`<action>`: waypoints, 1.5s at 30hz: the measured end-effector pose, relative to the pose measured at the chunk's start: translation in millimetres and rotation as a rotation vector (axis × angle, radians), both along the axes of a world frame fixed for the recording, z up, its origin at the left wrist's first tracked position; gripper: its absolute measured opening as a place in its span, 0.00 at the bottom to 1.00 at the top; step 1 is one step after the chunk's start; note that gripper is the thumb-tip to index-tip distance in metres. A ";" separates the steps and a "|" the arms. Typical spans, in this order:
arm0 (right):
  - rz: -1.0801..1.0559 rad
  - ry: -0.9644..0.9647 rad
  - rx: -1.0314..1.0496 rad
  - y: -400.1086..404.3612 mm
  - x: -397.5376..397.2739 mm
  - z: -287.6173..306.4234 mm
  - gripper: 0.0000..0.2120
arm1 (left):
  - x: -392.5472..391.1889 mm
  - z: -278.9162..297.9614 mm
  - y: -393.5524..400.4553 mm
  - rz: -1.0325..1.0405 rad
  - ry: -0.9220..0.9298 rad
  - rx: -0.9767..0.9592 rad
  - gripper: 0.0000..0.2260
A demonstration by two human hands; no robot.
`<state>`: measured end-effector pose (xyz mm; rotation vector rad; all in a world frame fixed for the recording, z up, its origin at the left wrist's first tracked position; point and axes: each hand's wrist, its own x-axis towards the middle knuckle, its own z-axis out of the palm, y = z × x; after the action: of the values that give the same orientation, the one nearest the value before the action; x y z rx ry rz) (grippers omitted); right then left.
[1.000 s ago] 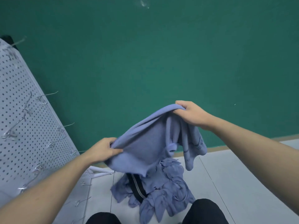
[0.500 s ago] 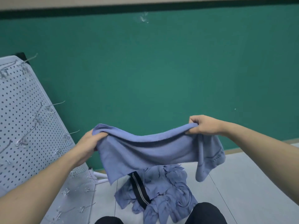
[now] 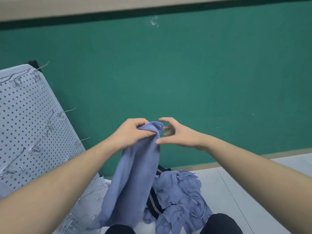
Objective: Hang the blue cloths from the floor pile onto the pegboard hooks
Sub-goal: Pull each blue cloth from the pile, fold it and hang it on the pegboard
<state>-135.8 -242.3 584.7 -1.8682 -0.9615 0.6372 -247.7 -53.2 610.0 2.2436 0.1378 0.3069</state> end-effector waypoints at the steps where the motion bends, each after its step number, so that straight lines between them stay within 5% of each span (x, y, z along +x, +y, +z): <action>1: 0.007 -0.022 0.057 11.3 -4.3 4.0 0.29 | -0.6 -0.2 0.7 -0.014 0.031 0.003 0.05; 3: 0.027 -0.103 0.101 27.5 -11.0 9.0 0.14 | -4.8 -0.4 7.0 -0.007 0.083 0.025 0.09; 5: 0.069 -0.049 0.177 35.8 -12.9 7.3 0.09 | -12.3 1.8 15.4 0.004 0.121 0.042 0.12; 9: 0.057 -0.009 0.279 40.7 -12.0 11.6 0.09 | -32.8 -2.6 35.2 -0.039 0.215 0.133 0.09; 14: -0.067 -0.207 0.237 31.8 4.4 18.0 0.09 | -64.3 -32.6 71.6 0.000 0.353 0.033 0.12; 17: -0.118 -0.287 0.159 24.6 10.5 17.8 0.11 | -70.5 -39.9 80.5 0.012 0.322 0.056 0.02; 25: -0.231 -0.309 0.016 7.0 29.6 14.3 0.10 | -49.2 -43.1 85.4 0.170 0.269 0.113 0.16; 28: -0.344 -0.335 -0.052 4.7 36.6 10.0 0.15 | -38.4 -44.0 83.5 0.180 0.294 -0.017 0.16; 31: -0.463 -0.296 -0.066 0.8 43.6 4.0 0.16 | -27.6 -43.3 78.3 0.239 0.350 -0.125 0.10; 36: -0.533 -0.204 -0.119 2.2 41.6 -9.2 0.10 | -5.2 -44.5 58.6 0.363 0.255 -0.297 0.17; 42: -0.494 0.122 0.022 24.5 18.5 -14.9 0.14 | 22.9 -47.9 23.9 0.333 0.162 -0.097 0.15; 45: -0.440 0.192 0.080 35.1 7.2 -16.9 0.16 | 32.0 -46.7 9.8 0.326 0.105 -0.154 0.08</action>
<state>-128.6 -207.2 567.8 -1.8287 -0.4240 0.4893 -215.7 -43.3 563.3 2.0800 0.5677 0.3393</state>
